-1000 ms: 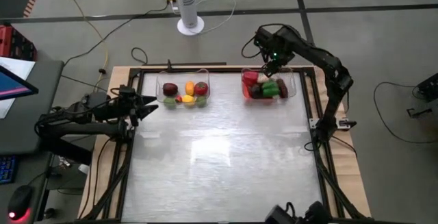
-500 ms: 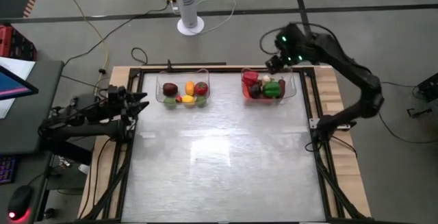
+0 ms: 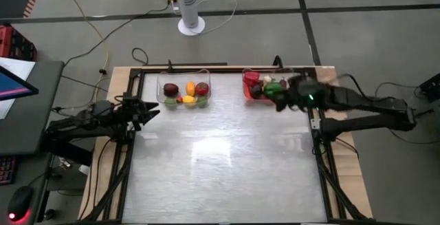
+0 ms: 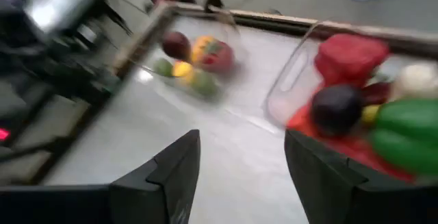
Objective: Sort produce into baskets
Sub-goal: Return to Home Position
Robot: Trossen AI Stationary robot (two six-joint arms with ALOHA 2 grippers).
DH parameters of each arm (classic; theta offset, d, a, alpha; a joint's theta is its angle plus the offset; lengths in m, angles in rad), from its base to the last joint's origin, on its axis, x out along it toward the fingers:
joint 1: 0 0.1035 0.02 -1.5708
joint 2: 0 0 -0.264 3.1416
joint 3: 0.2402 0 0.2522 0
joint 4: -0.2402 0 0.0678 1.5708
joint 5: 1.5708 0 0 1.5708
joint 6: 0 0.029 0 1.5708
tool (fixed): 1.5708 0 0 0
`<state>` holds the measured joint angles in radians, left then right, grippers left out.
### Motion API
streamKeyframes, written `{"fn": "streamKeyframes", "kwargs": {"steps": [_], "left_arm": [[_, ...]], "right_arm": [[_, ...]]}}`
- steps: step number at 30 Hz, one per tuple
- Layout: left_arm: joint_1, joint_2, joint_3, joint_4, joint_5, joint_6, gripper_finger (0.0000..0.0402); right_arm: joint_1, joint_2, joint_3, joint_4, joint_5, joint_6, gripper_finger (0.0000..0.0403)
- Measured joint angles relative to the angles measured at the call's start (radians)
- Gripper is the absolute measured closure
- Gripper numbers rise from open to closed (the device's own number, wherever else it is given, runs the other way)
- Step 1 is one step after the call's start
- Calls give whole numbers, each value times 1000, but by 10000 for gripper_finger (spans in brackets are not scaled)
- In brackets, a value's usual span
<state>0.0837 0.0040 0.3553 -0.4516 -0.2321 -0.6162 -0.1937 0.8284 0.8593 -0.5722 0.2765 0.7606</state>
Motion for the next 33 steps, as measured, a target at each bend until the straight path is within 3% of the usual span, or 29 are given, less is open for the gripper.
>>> {"fn": "streamKeyframes", "kwargs": {"steps": [7,12,17,23,29,33], "left_arm": [[0,-1,1,1,8,-10,141],[0,-1,1,-3,9,-15,141],[0,-1,1,-22,-1,-6,141],[0,-1,-15,-52,-16,7,141],[0,0,-30,-34,34,-25,141],[0,0,-30,1,35,-30,141]], "right_arm": [[259,-294,-310,272,305,203,208],[384,-389,-427,358,476,268,238],[460,-424,-523,510,489,264,264],[478,-431,-702,824,487,263,304],[408,-429,-849,1126,486,260,346],[331,-429,-850,1166,434,220,371]]}}
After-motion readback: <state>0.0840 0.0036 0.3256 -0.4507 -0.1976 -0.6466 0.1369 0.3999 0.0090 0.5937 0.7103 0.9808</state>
